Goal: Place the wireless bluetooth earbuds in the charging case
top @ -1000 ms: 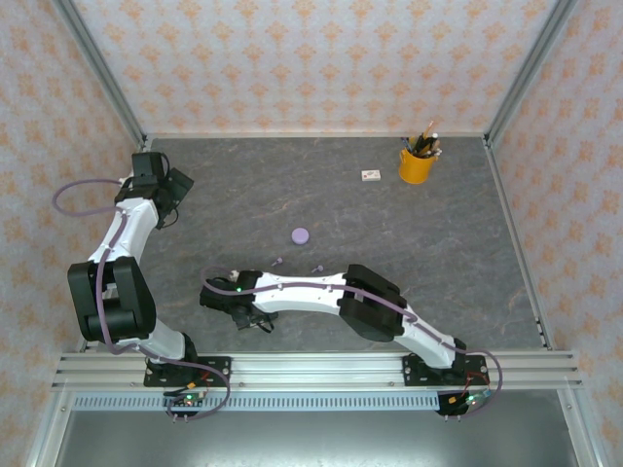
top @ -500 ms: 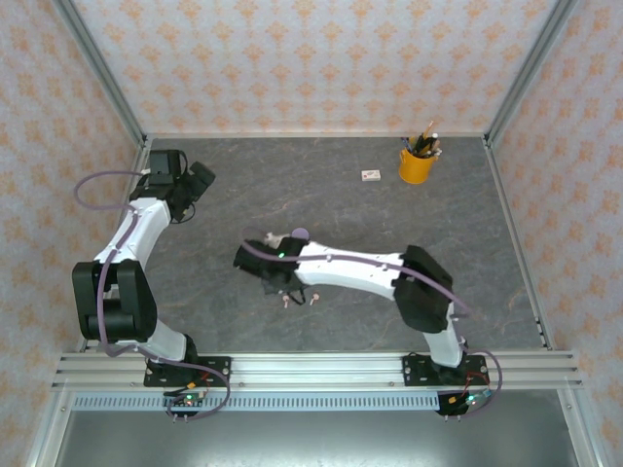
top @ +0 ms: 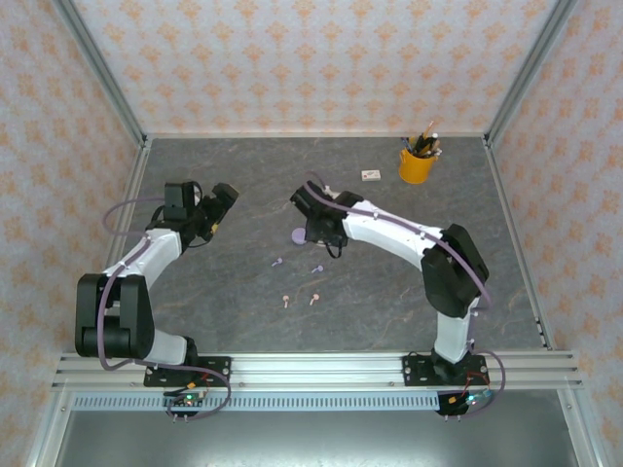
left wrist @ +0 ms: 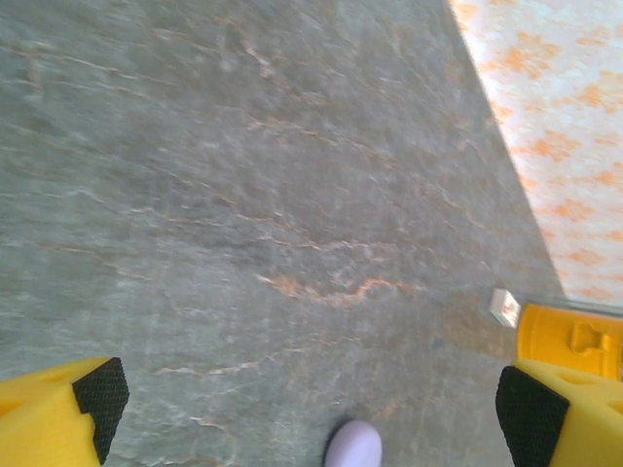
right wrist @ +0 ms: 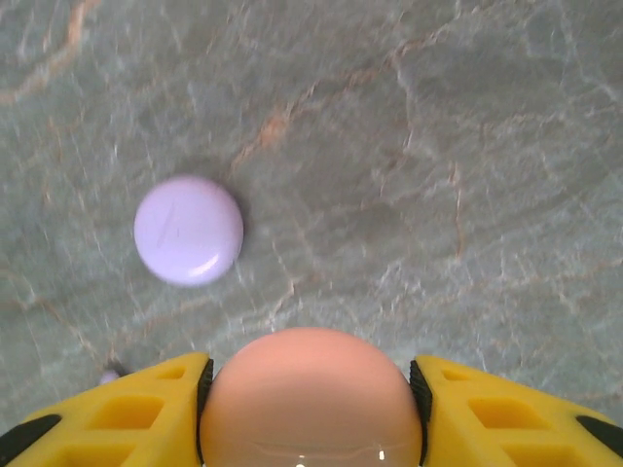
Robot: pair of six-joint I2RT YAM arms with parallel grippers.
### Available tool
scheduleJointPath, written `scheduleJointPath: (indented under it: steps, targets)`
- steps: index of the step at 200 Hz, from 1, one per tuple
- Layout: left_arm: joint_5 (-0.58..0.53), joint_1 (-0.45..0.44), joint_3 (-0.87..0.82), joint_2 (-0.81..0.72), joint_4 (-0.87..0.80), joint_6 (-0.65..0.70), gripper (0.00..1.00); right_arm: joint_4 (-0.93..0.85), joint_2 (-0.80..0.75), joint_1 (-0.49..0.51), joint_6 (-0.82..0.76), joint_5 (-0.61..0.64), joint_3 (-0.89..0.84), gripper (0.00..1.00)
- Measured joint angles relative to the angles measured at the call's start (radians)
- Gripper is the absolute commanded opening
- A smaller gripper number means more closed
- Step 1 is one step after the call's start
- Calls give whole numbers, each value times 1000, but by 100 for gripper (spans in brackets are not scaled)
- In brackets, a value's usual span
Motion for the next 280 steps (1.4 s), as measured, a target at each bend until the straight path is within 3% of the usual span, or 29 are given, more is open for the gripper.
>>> scheduleJointPath:
  steps: [66,101,159,216,280]
  targets:
    - [56,-184,-108,-8,279,-20,99,114,0,-133,48,-135,-2,49]
    - [55,-226,-200,-22,401,5,97,145,0,-165,84,-188,-3,49]
    - [50,-314,-259,-23,529,77,95,187,1,-177,160,-270,-9,49]
    - [47,-381,-258,-20,601,133,86,269,6,-177,267,-354,-21,49]
    - [35,-425,-249,109,743,124,75,321,10,-177,350,-401,-30,50]
